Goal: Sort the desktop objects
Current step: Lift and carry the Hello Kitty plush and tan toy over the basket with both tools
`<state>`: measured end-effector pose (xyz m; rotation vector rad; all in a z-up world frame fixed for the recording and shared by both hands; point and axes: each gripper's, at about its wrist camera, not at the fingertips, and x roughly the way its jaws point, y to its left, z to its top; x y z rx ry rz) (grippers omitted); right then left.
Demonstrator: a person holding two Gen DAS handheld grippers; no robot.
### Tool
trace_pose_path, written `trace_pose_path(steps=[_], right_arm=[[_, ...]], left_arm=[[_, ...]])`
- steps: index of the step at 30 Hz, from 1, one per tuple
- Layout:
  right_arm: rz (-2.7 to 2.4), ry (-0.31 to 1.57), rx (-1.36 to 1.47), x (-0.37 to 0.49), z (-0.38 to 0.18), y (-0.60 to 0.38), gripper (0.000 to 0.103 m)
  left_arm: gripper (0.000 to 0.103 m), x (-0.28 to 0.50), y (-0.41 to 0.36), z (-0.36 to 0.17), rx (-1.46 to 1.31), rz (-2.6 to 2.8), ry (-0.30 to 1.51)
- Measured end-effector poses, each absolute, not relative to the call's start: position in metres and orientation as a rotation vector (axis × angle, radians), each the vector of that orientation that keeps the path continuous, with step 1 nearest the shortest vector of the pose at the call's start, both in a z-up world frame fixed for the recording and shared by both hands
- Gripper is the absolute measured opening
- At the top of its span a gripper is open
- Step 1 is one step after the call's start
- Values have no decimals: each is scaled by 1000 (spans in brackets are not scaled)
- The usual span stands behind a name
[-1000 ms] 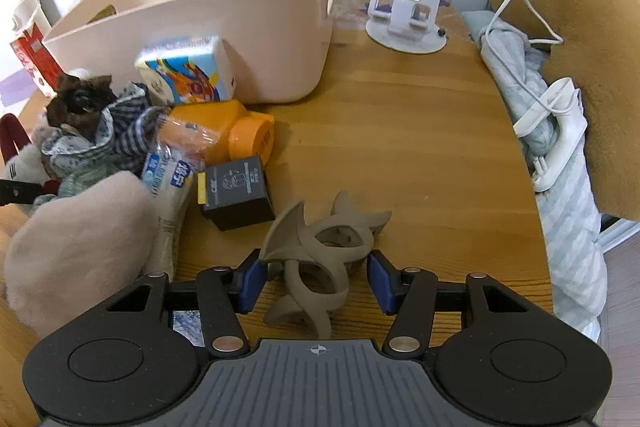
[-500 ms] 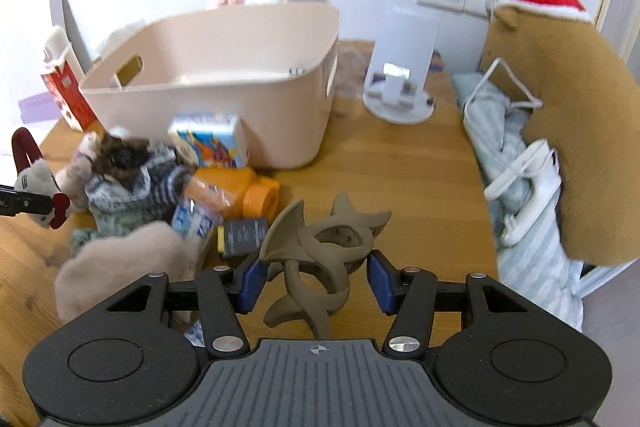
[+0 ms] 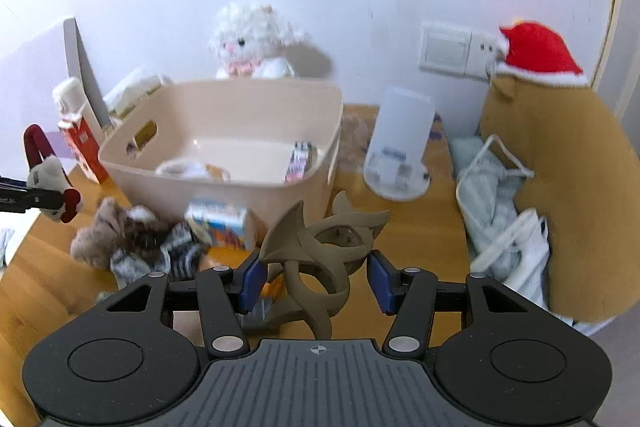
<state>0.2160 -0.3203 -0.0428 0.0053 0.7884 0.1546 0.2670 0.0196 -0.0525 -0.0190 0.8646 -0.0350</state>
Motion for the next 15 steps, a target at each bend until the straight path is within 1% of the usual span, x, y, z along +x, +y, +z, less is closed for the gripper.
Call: trace_pose_path(steps=[6,15], right_arm=[[157,759,16,233,-30,-319,52],[178,706,-63,270,-12,-304,52]], left_arm=[[42,288,23,-30,4,-38,813],[42,324,17,-10,59,-34,744]])
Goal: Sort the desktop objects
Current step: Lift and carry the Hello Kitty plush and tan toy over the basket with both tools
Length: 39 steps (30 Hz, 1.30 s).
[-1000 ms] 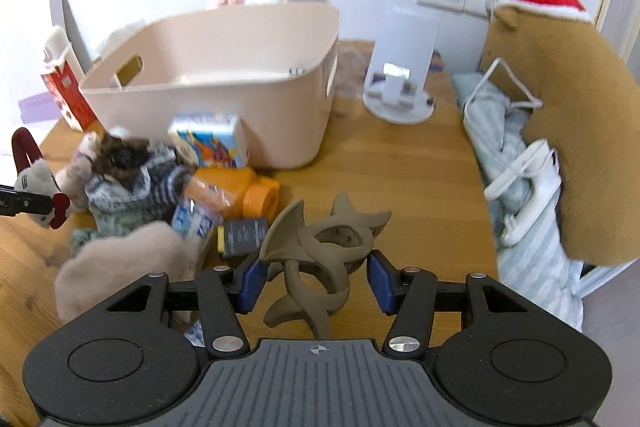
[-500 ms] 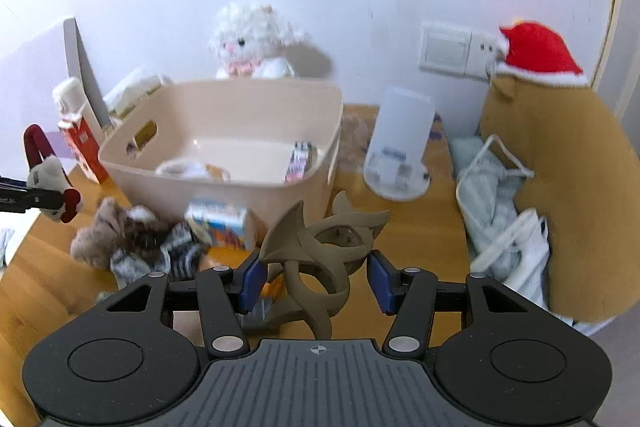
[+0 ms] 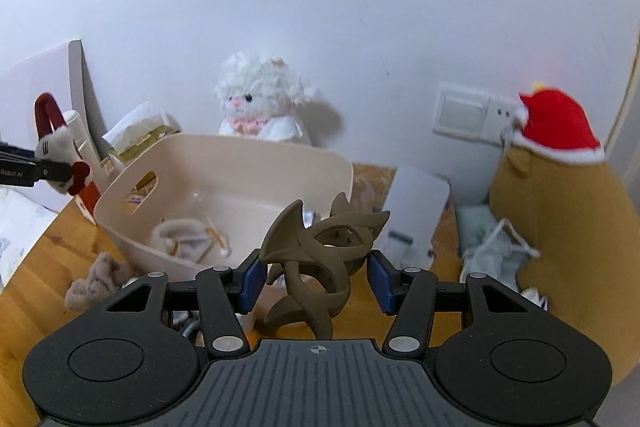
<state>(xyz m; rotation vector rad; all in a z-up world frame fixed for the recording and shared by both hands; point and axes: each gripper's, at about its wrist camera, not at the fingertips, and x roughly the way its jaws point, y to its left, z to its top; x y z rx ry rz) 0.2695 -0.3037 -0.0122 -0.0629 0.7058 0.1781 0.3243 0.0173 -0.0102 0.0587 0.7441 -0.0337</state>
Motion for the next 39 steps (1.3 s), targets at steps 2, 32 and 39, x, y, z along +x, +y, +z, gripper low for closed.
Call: trace_pose_path(steps=[2,32,39], right_arm=[[183,693,-71,279,-8,-301,52],[222,929,-141,368,-86,-245,52],[231,953,-176,366,-94,-241,54]], left_arm=[[42,333,14,-9,66,-41,740],[42,404,-59,-105,215,-101,1019],[45,405,-55,-106,176,-82,1030]])
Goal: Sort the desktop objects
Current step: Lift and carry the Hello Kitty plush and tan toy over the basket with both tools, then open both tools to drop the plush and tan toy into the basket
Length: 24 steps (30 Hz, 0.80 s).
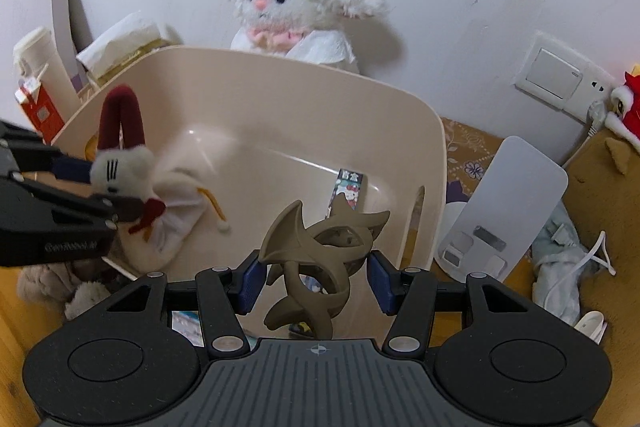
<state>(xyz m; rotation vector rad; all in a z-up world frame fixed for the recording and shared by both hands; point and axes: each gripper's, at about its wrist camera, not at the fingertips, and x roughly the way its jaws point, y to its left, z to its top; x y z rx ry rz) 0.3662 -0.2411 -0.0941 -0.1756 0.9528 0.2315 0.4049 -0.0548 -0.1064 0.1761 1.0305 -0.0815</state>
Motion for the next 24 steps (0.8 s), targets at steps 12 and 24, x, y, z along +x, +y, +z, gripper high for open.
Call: trace_pose_path(steps=[12,24], right_arm=[[224,899,-141,354,-83,-249,77],[224,793,-107,327,-52,-252,102]], left_arm=[[76,398,-53,-90,145,-62,970],[77,379,-48,-65,133,-80,917]])
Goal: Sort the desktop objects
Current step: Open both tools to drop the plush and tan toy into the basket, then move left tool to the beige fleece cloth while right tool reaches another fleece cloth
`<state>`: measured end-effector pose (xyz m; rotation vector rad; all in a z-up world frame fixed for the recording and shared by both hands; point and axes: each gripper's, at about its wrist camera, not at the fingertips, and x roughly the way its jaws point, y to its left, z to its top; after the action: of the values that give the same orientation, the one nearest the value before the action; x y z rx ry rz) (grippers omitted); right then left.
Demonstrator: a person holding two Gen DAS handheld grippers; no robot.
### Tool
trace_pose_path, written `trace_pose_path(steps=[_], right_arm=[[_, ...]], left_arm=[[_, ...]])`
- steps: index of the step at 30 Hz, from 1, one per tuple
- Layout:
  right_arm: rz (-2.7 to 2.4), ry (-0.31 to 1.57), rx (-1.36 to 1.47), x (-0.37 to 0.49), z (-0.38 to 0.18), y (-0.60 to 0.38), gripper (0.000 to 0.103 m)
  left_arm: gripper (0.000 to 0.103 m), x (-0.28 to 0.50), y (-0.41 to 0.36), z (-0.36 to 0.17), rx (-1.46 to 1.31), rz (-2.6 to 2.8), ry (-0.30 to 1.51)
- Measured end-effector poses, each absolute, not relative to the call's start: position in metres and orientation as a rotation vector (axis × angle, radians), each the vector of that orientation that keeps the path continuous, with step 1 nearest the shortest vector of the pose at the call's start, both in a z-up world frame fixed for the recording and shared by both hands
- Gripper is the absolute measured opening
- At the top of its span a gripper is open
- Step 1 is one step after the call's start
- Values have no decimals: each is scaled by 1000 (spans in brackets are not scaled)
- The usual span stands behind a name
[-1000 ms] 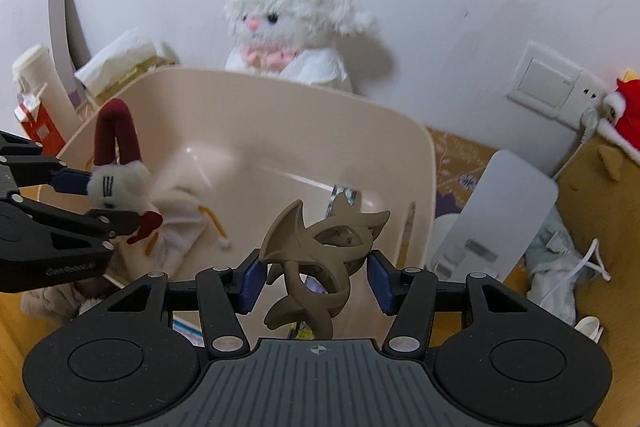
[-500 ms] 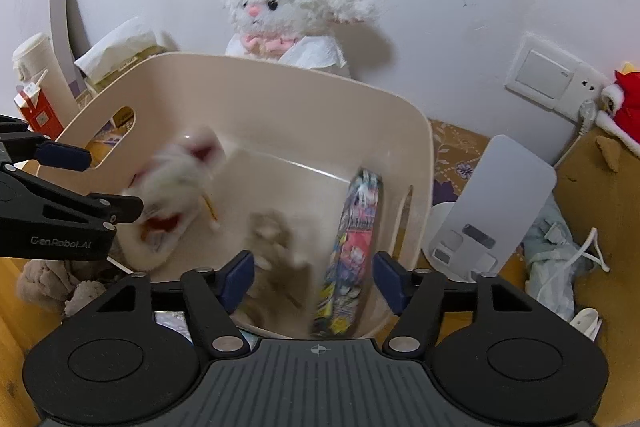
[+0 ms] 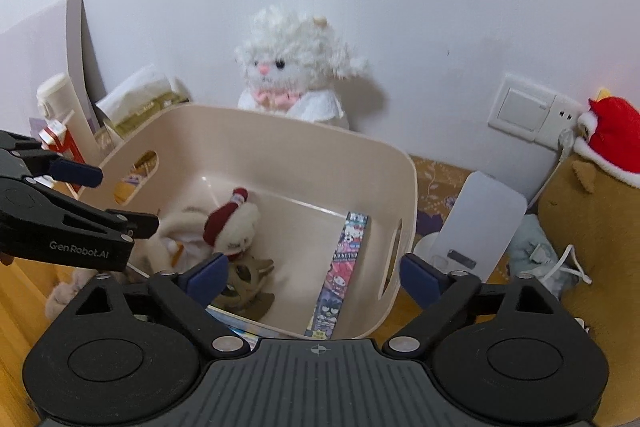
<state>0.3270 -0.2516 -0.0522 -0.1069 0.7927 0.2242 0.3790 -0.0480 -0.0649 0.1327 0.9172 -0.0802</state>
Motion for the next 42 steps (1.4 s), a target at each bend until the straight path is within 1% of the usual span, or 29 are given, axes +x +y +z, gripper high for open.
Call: trace_pose_path(steps=[1,2,3,9,16,25,31,42], right_arm=[[226,785,-96,324,-50,-253,102],[229,776,-80,321,-48,-255,102],[231,768,-61,318,-47,-258,103],[237,730,-20,299,-39,-269,103],[249,666,-61,273,-28,-272,103],[275,664,-39,238,-28,-278,103],[311,651,-58,212,-39,-281,103],[338,725,-104,177,-61,-264,103]], left_arm=[[78,377,-47,-63,132,-85,917],[82,373,-46,-60,131,-92,913],[83,370,-45,-58,130,-95,904],[84,354,-36,-51,111,-82,898],[85,333,-28,-41,101,-89,881],[86,295,-25,-33,78,-113,846],[86,266,-25,-42,49,-105,854],[86,236,9,-73,9,-69,908]])
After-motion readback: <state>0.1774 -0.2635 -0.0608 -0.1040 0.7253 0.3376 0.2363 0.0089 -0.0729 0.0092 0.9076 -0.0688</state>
